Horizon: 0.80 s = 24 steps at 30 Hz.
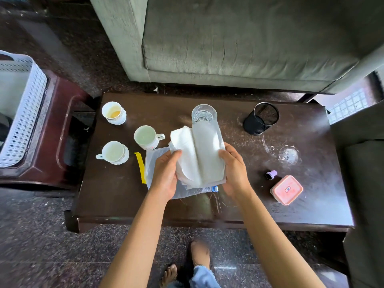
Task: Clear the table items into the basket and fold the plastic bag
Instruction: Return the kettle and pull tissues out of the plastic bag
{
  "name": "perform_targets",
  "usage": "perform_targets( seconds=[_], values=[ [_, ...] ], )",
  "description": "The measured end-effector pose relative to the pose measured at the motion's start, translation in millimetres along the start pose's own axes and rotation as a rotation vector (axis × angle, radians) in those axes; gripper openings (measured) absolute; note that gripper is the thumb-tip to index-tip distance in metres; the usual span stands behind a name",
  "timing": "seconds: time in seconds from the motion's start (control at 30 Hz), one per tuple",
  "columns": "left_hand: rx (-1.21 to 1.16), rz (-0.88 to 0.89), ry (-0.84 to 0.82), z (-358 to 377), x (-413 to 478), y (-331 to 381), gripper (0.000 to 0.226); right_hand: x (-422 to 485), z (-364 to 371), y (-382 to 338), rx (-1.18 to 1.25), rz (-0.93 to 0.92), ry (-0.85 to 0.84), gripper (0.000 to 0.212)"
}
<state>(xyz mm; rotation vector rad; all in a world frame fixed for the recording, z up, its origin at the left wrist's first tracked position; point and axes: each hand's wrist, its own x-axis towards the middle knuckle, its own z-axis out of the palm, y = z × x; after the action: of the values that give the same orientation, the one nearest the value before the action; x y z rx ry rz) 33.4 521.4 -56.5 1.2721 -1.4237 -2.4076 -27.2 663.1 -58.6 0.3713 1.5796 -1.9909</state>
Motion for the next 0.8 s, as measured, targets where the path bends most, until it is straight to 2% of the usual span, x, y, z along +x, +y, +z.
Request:
perform_targets(
  seconds=[0.2, 0.33, 0.4, 0.67, 0.8],
  values=[
    [-0.053, -0.035, -0.007, -7, 0, 6, 0.014, 5, -13, 0, 0.041, 0.043, 0.011, 0.022],
    [-0.038, -0.028, -0.059, -8, -2, 6, 0.013, 2, -14, -1, -0.034, 0.007, -0.035, 0.048],
    [-0.014, -0.012, -0.062, -8, -3, 5, 0.014, 0, -12, -1, -0.100, -0.014, -0.069, 0.051],
    [0.126, -0.009, -0.077, -2, -4, -5, 0.013, -5, -3, 4, -0.224, -0.070, -0.181, 0.027],
    [0.137, 0.007, -0.116, 3, -6, -4, 0.013, -7, -1, 3, -0.274, -0.081, -0.193, 0.026]
  ],
)
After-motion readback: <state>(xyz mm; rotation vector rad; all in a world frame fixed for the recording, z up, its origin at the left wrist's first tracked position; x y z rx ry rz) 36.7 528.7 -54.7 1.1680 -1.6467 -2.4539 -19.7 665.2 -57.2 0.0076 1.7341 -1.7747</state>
